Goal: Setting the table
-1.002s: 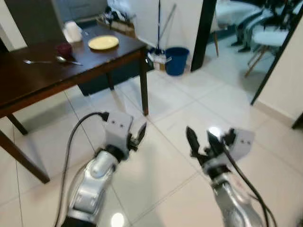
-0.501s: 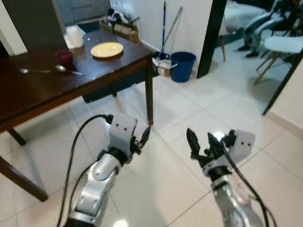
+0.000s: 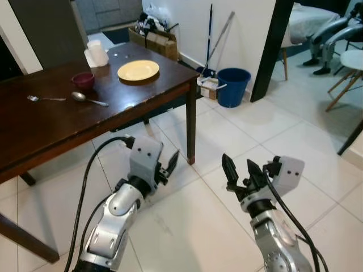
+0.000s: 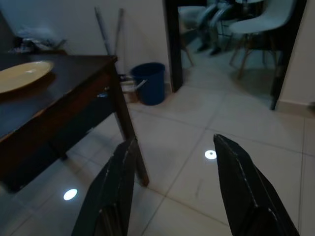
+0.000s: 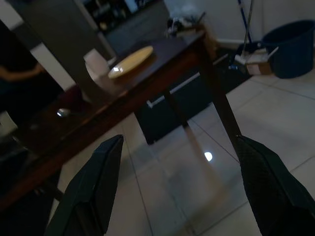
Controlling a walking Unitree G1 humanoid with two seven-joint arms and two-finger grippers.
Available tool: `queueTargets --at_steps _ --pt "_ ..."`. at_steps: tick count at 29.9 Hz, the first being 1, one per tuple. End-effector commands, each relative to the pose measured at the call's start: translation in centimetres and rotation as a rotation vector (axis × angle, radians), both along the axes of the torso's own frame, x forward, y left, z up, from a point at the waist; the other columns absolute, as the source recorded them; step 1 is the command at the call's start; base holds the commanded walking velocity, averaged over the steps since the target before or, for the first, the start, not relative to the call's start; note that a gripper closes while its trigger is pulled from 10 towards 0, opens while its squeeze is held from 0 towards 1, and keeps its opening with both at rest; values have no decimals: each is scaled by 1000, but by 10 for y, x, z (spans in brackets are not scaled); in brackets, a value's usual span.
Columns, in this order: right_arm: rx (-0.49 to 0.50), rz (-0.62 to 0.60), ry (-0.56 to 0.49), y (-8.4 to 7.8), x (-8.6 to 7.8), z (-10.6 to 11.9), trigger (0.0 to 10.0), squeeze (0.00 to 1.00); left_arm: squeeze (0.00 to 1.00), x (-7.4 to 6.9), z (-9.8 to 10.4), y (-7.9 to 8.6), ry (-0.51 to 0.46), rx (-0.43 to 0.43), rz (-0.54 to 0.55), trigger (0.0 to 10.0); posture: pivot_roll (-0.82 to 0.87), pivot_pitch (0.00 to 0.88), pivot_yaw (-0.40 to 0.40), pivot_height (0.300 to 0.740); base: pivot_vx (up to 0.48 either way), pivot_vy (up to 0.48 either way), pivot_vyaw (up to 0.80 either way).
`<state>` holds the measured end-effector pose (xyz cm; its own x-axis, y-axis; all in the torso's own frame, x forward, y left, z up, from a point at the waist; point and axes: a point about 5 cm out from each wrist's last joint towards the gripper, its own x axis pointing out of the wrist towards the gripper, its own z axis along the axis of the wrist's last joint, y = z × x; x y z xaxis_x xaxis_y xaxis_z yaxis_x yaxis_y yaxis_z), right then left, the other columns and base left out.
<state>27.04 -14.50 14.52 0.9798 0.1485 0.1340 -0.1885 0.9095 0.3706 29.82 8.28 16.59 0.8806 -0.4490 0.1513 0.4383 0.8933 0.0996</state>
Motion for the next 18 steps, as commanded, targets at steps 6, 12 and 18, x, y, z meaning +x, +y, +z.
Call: queueTargets --at_steps 6,12,18 --pt "-7 68 -6 14 -2 1 10000 0 0 0 -2 8 5 15 30 10000 -143 0 141 740 480 0 752" --pt "4 121 -6 19 -4 1 10000 0 0 -3 -4 10 12 15 39 10000 -135 0 134 740 480 0 748" --pt "-18 200 -3 27 -9 0 10000 0 0 -3 -7 16 36 0 80 10000 -131 0 130 740 480 0 735"
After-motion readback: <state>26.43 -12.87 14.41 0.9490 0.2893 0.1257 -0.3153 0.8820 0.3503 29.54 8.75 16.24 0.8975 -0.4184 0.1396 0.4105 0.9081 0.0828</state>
